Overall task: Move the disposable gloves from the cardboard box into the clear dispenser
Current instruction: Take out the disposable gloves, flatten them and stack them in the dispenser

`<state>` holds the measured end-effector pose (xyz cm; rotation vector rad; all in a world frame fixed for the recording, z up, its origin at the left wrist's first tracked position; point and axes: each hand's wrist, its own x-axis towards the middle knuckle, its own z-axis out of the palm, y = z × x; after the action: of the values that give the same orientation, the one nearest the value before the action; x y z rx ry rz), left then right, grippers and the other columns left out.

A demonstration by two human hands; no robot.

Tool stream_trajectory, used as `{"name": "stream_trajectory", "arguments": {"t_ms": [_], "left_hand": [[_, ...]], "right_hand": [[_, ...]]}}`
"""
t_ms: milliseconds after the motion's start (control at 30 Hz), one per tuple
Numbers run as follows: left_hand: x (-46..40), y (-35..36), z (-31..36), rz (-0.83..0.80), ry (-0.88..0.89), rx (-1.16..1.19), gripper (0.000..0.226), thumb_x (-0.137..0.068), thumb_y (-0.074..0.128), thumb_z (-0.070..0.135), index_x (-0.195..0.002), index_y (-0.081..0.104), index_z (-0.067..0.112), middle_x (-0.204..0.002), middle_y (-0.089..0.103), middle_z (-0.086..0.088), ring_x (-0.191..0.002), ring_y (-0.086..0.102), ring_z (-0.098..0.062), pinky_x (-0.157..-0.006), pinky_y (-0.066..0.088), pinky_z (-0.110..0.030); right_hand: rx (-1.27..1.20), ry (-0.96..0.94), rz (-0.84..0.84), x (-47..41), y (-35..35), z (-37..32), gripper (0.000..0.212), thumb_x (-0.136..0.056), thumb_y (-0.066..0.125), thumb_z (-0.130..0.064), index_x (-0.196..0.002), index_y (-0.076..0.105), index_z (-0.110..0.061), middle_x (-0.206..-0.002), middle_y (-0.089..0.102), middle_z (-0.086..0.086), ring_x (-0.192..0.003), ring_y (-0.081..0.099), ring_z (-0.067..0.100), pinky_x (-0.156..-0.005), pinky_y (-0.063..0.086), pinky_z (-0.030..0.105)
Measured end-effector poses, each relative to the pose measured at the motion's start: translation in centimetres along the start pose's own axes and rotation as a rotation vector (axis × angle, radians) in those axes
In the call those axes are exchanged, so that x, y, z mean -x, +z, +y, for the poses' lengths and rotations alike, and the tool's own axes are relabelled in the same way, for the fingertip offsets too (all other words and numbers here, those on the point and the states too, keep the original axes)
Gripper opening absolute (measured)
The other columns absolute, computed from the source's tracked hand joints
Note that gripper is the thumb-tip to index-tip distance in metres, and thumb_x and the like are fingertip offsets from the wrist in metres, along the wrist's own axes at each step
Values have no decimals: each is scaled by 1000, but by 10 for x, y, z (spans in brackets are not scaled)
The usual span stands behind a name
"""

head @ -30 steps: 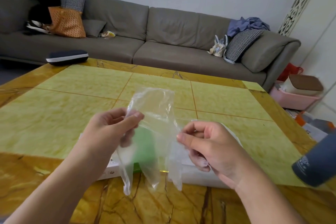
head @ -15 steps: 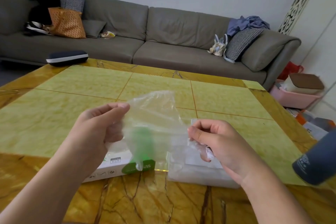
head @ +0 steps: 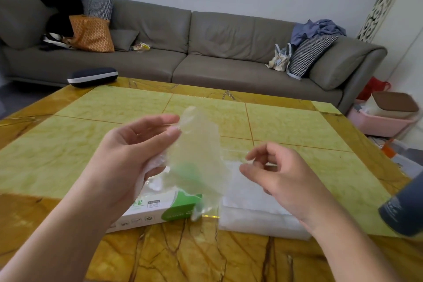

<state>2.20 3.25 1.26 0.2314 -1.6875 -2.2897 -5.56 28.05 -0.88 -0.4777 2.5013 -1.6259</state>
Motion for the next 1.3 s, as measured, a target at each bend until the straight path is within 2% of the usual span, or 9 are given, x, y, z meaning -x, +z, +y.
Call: {"name": "stream_trajectory", "arguments": {"t_ms": [200, 333, 467, 633, 733, 833, 933, 1133, 1300], "left_hand": [[37, 54, 28, -166, 836, -923, 26, -91, 77, 17, -109, 71, 35, -92, 72, 17, -47, 46, -6, -43, 43, -21], [44, 96, -1, -497, 1094, -1421, 32, -88, 58, 4, -112, 66, 23, -80, 55, 8, -55, 48, -22, -40, 38, -33], [31, 106, -47, -680, 1045, -1562, 47, -80, 43, 4, -120, 62, 20, -83, 54, 6, -61, 55, -23, -39, 41, -35], [22, 113, -65, -643, 662, -1371, 39, -94, 62, 55, -128, 45, 49, -105, 61, 25, -73, 62, -4, -56, 47, -23], [7, 116, -72, -409, 457, -1071, 11, -99, 52, 48, -109, 56, 46, -94, 65, 25, -77, 61, 3, -60, 44, -17], [-16, 116, -83, -386, 402, -1271, 20, -103, 56, 33, -122, 59, 38, -105, 59, 25, -89, 59, 2, -73, 49, -14], [-29, 118, -94, -489, 198, -1474, 45, -97, 61, 51, -139, 52, 37, -119, 55, 21, -99, 60, -3, -88, 54, -25], [-40, 125, -96, -622, 49, -1609, 73, -89, 63, 68, -151, 43, 35, -135, 57, 15, -115, 55, -9, -97, 49, -28], [-47, 137, -96, -692, -98, -1740, 82, -78, 66, 79, -145, 48, 36, -128, 61, 11, -111, 63, -17, -90, 54, -33]], "right_hand": [[-654, 5, -170, 9, -28, -34, 67, -87, 62, -60, -122, 61, -3, -82, 59, 20, -63, 54, 32, -47, 39, 35], [-487, 95, -169, 10, -55, -31, 72, -77, 75, -67, -117, 71, -7, -86, 73, 17, -71, 67, 31, -60, 48, 40], [6, 110, 13, 8, -59, -2, 10, -91, 76, -19, -86, 76, -10, -78, 79, 7, -71, 74, 20, -71, 55, 39], [46, 157, 127, -7, -67, 30, 14, -97, 64, -4, -84, 70, -5, -69, 74, 7, -59, 72, 21, -60, 63, 38], [91, 155, 121, -17, -71, 47, 11, -95, 63, -3, -85, 67, -3, -64, 70, 5, -56, 72, 24, -59, 60, 47], [211, 179, 100, -21, -69, 56, 13, -95, 64, -8, -83, 66, -5, -65, 73, 8, -53, 72, 23, -52, 57, 37], [372, 209, 128, -21, -68, 59, 14, -96, 64, -10, -84, 64, -3, -73, 73, 7, -48, 67, 15, -42, 49, 26], [646, 205, 183, -19, -70, 62, 14, -93, 69, -11, -80, 73, -13, -87, 70, 0, -70, 71, 18, -66, 64, 36], [768, 244, 177, -17, -65, 54, 14, -93, 70, -12, -80, 66, -9, -88, 66, 6, -69, 70, 26, -60, 63, 40]]}}
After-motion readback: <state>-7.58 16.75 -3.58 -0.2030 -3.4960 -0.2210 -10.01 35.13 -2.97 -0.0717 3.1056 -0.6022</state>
